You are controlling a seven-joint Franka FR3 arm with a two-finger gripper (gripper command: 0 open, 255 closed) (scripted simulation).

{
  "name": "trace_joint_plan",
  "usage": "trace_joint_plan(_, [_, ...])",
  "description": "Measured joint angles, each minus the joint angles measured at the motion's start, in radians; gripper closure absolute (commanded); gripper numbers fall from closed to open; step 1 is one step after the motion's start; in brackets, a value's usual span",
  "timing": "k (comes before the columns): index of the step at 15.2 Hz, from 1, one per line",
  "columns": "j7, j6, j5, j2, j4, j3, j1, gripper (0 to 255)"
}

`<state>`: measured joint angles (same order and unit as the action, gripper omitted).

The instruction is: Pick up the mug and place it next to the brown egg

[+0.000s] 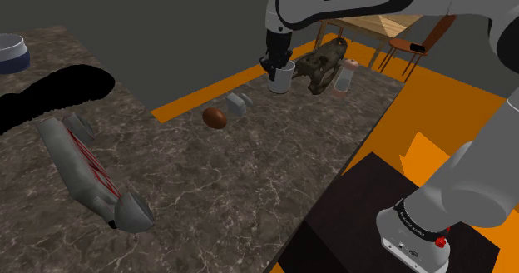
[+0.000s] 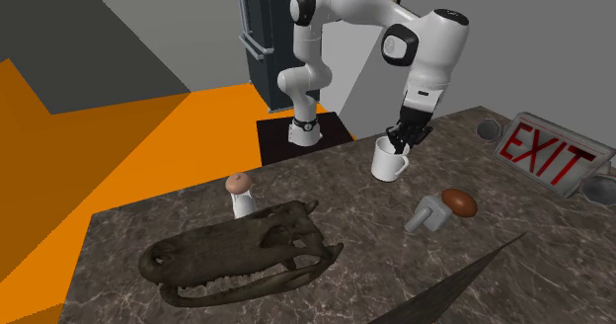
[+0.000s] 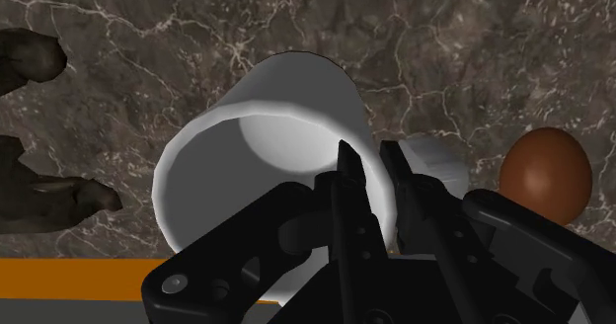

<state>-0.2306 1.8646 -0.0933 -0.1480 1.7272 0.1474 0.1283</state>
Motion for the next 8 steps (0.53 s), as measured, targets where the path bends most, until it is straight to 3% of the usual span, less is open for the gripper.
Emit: trace_joint_plan(8, [-0.009, 0.101, -0.006, -0.017, 0.085, -0.001, 0.0, 255])
